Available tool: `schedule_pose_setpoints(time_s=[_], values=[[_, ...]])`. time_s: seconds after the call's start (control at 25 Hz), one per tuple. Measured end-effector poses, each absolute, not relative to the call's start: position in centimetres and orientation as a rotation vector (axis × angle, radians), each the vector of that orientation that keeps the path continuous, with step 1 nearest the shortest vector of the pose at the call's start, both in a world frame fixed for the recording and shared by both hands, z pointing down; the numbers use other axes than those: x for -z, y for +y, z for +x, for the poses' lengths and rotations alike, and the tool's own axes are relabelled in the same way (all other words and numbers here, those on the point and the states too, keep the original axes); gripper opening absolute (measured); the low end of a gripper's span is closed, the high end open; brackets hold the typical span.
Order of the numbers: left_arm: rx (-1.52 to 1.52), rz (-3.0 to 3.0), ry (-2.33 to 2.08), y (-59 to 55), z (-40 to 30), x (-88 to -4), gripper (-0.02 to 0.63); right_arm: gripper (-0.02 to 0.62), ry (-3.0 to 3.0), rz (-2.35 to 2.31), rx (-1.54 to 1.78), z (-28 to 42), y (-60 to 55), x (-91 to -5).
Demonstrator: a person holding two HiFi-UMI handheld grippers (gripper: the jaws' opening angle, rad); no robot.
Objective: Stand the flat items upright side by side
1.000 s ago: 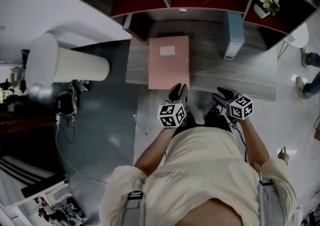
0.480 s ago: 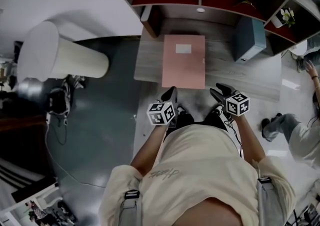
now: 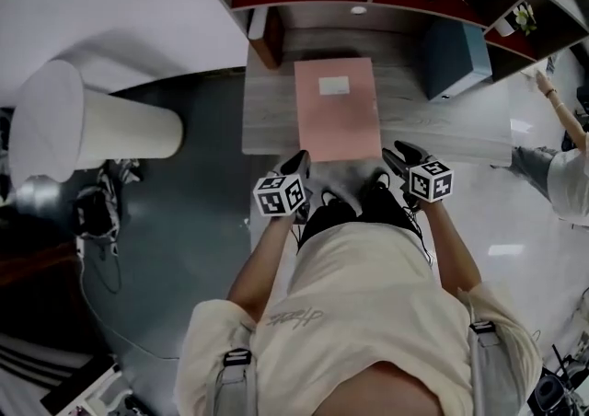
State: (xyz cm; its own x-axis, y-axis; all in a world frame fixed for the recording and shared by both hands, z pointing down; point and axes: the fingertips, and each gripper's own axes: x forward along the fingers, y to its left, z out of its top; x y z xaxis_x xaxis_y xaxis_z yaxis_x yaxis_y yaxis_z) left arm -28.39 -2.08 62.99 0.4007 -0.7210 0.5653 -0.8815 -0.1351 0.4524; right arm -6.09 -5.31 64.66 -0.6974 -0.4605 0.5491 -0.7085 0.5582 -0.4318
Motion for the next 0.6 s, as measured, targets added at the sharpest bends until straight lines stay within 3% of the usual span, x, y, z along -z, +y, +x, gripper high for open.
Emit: schedule_pose_setpoints(time_s=[0.6], values=[[-0.342,1.810,-1.330,-8.2,-30.6,-65.7,0.043,0.207,-2.362,0.903,-1.049,-7.9,-10.8,-68.1]])
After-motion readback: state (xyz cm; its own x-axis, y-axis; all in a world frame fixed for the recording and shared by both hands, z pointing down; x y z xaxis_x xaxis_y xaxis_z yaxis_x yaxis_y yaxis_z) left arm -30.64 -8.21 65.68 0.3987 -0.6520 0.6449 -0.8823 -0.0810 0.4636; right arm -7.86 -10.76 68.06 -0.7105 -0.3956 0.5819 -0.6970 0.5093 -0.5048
